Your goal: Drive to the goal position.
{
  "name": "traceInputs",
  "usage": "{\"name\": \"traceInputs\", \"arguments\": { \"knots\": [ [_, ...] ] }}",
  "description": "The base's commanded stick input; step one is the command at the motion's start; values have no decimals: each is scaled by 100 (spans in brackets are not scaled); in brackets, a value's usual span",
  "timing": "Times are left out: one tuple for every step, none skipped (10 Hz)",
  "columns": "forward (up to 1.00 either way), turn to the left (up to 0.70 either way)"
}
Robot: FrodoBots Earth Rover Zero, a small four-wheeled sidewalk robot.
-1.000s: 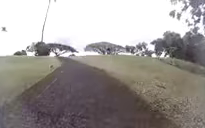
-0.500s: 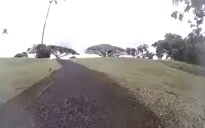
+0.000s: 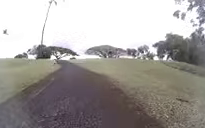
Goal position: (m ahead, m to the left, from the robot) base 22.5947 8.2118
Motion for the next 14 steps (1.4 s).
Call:
{"name": "traceInputs", "arguments": {
  "knots": [
    [82, 0],
    [82, 0],
    [82, 0],
    [81, 3],
    [81, 21],
    [81, 27],
    [81, 27],
    [81, 27],
    [80, 26],
    [80, 26],
    [80, 26],
    [80, 26],
    [80, 26],
    [80, 26]
  ]
}}
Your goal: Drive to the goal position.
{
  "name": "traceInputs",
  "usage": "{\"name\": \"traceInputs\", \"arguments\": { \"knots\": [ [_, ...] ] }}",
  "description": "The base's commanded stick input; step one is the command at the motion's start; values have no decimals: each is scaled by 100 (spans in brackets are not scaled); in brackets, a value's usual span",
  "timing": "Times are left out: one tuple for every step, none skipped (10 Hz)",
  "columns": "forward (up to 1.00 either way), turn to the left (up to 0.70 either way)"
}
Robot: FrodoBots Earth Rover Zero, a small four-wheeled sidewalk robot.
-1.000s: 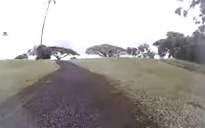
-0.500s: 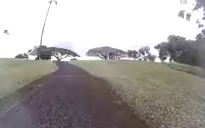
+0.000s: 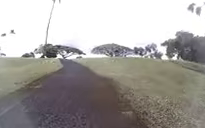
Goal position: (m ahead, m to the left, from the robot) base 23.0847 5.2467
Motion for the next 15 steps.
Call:
{"name": "traceInputs", "arguments": {
  "knots": [
    [80, 26],
    [80, 26],
    [80, 26],
    [80, 22],
    [80, 19],
    [80, 15],
    [80, 0],
    [79, 0],
    [79, 0],
    [82, 0],
    [82, 0],
    [82, 0],
    [82, 0],
    [82, 0],
    [79, 0]
  ]
}}
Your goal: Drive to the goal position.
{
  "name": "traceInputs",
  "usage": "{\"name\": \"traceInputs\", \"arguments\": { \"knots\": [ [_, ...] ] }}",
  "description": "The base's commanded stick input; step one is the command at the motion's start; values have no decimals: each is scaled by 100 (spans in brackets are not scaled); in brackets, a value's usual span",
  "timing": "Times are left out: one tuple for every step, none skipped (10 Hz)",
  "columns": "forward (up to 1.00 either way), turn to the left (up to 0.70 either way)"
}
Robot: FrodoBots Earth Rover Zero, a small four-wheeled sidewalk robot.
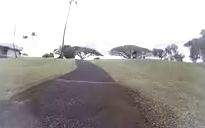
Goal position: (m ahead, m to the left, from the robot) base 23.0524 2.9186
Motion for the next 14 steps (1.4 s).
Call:
{"name": "traceInputs", "arguments": {
  "knots": [
    [79, 0],
    [79, 0],
    [79, 0],
    [78, 0],
    [79, 0],
    [81, 0],
    [81, 0],
    [81, 0],
    [80, 0],
    [78, 0],
    [78, 0],
    [78, 0],
    [80, 0],
    [80, 3]
  ]
}}
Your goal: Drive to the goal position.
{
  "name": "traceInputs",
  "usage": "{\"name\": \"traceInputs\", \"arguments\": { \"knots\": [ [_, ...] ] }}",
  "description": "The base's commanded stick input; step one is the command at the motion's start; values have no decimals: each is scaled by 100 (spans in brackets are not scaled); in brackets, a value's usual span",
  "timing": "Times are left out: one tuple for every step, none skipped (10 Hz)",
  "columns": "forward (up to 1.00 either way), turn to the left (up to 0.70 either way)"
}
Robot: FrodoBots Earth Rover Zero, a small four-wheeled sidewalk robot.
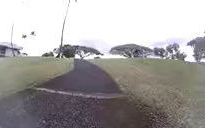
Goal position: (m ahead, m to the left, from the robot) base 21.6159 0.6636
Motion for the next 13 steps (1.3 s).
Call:
{"name": "traceInputs", "arguments": {
  "knots": [
    [79, 19],
    [77, 37],
    [76, 37],
    [76, 37],
    [76, 37],
    [76, 37],
    [76, 29],
    [76, 10],
    [76, 0],
    [76, 0],
    [76, 0],
    [76, 0],
    [77, 0]
  ]
}}
